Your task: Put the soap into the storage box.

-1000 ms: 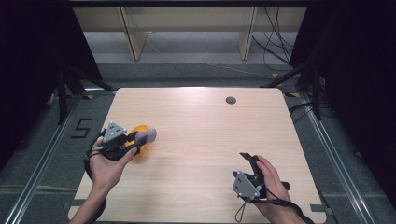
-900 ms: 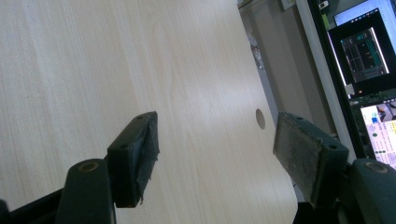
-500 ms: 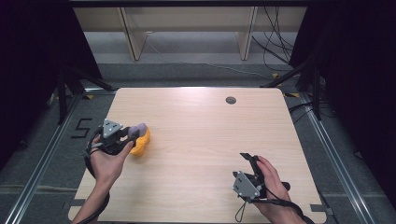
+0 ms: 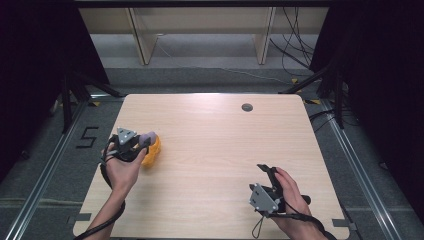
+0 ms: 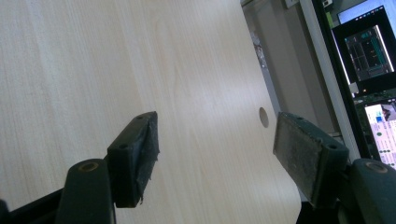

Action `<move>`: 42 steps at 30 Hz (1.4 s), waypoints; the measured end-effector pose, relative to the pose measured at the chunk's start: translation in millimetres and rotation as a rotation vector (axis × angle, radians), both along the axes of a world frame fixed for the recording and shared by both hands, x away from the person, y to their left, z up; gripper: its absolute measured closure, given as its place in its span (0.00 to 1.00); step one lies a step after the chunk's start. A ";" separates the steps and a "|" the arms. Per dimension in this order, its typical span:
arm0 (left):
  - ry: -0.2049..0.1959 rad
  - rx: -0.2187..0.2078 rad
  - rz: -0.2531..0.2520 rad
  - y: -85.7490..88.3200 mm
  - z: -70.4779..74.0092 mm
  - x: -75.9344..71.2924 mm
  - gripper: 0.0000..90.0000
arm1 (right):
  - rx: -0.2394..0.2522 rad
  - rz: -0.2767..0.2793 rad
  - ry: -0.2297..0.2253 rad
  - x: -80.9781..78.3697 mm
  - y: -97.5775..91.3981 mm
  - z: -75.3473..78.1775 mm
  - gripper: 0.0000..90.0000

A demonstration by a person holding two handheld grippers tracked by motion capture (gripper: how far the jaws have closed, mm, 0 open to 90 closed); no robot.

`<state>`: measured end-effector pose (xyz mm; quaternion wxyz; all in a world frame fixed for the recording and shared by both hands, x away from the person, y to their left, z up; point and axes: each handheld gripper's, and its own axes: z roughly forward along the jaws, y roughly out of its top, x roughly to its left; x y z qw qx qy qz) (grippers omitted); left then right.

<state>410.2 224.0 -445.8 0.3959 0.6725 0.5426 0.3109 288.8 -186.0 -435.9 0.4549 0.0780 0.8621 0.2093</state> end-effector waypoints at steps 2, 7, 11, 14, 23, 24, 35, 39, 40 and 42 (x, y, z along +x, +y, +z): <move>0.004 -0.005 -0.001 -0.9 -3.9 1.1 0.65 | -0.006 0.009 -0.004 1.1 -0.2 -0.5 0.35; 0.006 -0.018 0.001 -0.4 -12.9 3.3 0.65 | -0.003 0.003 0.002 -0.1 0.3 -0.6 0.35; -0.005 -0.019 0.006 -0.9 -16.1 2.3 0.65 | -0.005 0.012 0.002 0.3 0.4 -0.6 0.35; 0.001 -0.018 0.001 -0.1 -17.8 1.3 0.65 | -0.001 0.006 0.005 -0.1 1.3 -1.0 0.35; 0.069 0.019 -0.008 -0.3 -23.5 -4.1 0.65 | -0.027 0.029 -0.001 1.0 0.9 0.3 0.35; 0.103 0.029 -0.015 -0.8 -25.6 -3.8 0.65 | -0.029 0.034 0.002 1.2 1.3 0.4 0.35; 0.145 0.043 -0.019 2.3 -26.9 -1.6 0.57 | -0.032 0.034 0.002 2.0 1.1 0.0 0.35; 0.139 0.036 -0.034 3.5 -23.3 -2.9 0.50 | -0.027 0.033 0.007 1.2 1.1 -0.1 0.35; 0.135 0.037 -0.040 4.7 -22.2 -4.3 0.50 | -0.027 0.033 0.007 1.2 1.1 -0.1 0.35; 0.116 0.021 -0.046 7.9 -17.0 -10.3 0.45 | -0.011 0.007 0.018 -0.2 -0.1 -1.0 0.35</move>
